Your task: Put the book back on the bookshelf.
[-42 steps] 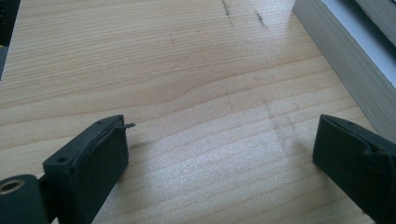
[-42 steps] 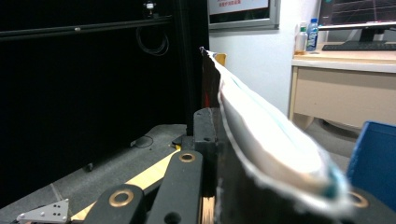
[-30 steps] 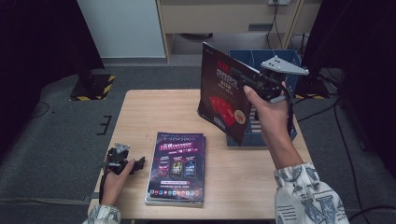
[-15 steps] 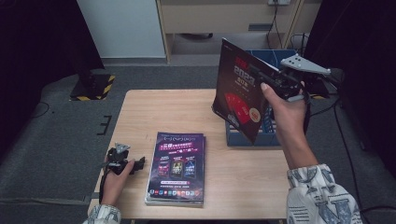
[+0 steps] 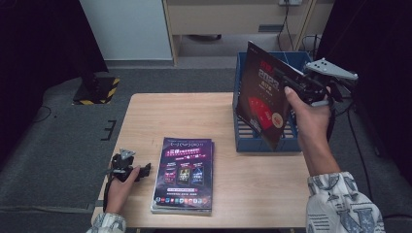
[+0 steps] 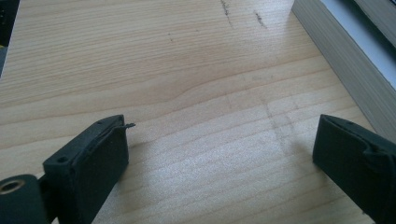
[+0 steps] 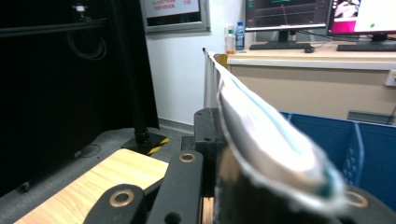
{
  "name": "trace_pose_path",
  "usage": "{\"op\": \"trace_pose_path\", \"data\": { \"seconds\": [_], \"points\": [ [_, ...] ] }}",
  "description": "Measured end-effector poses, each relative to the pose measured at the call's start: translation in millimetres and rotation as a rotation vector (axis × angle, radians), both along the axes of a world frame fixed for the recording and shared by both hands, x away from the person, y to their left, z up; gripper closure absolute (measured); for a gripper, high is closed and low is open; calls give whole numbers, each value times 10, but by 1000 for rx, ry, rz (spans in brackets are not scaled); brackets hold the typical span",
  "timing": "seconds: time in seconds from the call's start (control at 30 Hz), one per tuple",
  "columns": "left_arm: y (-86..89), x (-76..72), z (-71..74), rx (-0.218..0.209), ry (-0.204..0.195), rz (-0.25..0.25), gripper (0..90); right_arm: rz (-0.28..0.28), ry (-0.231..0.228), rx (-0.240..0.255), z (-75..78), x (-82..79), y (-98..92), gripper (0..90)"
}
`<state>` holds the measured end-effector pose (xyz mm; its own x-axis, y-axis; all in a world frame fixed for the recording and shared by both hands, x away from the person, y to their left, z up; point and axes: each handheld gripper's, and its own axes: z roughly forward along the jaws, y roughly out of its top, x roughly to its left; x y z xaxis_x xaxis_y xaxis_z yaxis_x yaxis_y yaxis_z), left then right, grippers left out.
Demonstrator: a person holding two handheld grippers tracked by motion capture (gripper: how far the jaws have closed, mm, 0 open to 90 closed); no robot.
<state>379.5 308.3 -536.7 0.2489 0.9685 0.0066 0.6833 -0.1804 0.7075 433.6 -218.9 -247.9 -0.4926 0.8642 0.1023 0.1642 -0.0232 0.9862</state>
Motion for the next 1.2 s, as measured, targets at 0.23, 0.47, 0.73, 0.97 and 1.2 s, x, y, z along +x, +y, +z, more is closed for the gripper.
{"op": "trace_pose_path", "data": {
  "seconds": [0.23, 0.47, 0.73, 0.97, 1.2],
  "points": [
    [-1, -1, 0, 0, 0, 0, 27, -54, 12, -16, -27, 54, -34, 870],
    [-2, -3, 0, 0, 0, 0, 27, -111, 29, -40, -100, 211, 24, 870],
    [-3, -4, -1, -2, 0, 1, 27, -147, 28, -25, -176, 366, 77, 870],
    [-2, -3, 0, 0, 0, 0, 27, -165, 25, 0, -201, 467, 127, 870],
    [-5, -2, -1, -2, 0, 1, 26, -155, 27, -7, -250, 484, 191, 870]
  ]
}}
